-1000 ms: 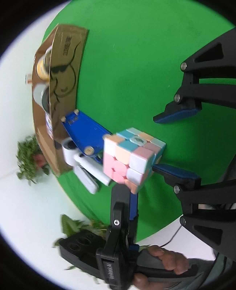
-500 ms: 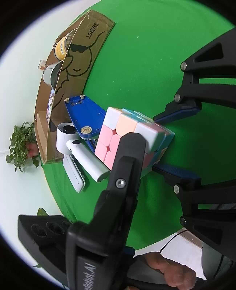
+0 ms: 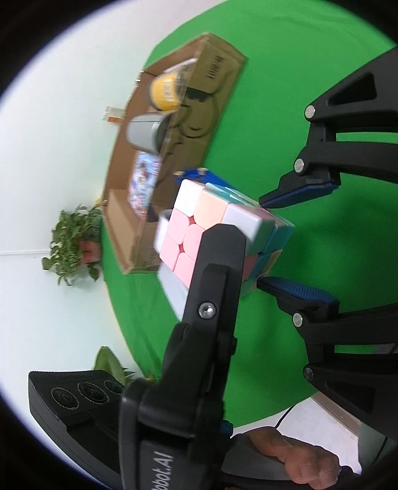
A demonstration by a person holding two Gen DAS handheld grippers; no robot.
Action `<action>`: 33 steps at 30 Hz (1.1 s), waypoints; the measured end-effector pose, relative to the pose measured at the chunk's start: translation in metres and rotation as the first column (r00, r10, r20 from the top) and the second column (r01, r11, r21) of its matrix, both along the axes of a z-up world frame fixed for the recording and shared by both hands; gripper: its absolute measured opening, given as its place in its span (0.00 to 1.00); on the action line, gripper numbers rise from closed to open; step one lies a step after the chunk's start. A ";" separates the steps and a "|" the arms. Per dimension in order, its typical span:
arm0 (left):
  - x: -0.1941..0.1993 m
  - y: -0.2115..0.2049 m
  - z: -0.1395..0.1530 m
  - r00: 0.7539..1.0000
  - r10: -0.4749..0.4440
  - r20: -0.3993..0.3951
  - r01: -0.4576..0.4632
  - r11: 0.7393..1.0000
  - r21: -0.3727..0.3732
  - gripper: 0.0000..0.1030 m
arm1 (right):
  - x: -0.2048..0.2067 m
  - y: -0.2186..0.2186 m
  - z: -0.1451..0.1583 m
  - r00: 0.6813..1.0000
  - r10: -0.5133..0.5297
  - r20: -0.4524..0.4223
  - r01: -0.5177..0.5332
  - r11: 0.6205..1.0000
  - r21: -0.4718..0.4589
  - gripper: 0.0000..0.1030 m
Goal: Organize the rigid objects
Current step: 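Lift the Rubik's cube with the left gripper, then carry the cube into the box beside the game box and release it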
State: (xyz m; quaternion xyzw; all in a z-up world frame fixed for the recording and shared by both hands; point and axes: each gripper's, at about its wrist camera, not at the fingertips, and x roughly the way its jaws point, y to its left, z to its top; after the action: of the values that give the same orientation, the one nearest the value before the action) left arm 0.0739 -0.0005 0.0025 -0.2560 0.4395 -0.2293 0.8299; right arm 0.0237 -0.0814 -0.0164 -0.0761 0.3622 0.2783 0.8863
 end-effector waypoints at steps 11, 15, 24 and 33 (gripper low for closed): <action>0.024 0.010 0.043 0.996 -0.002 0.085 0.000 0.999 0.033 0.57 | 0.036 0.018 0.027 0.997 0.006 0.073 -0.004 1.000 -0.027 0.44; 0.038 0.014 0.057 0.993 0.003 0.118 -0.010 0.998 0.061 0.57 | 0.055 0.024 0.034 0.996 0.010 0.088 -0.007 1.000 -0.026 0.44; 0.079 0.026 0.074 0.988 0.020 0.156 -0.036 0.994 0.102 0.57 | 0.102 0.041 0.045 0.995 0.021 0.097 -0.018 0.999 -0.030 0.44; 0.143 0.044 0.083 0.987 0.031 0.160 -0.052 0.990 0.127 0.57 | 0.147 0.059 0.052 0.994 0.030 0.108 -0.028 0.999 -0.021 0.44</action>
State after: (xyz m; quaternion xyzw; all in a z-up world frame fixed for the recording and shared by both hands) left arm 0.2171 0.0432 0.0852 -0.1910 0.3812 -0.2022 0.8817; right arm 0.1707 -0.0220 0.0355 -0.1051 0.3153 0.2832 0.8996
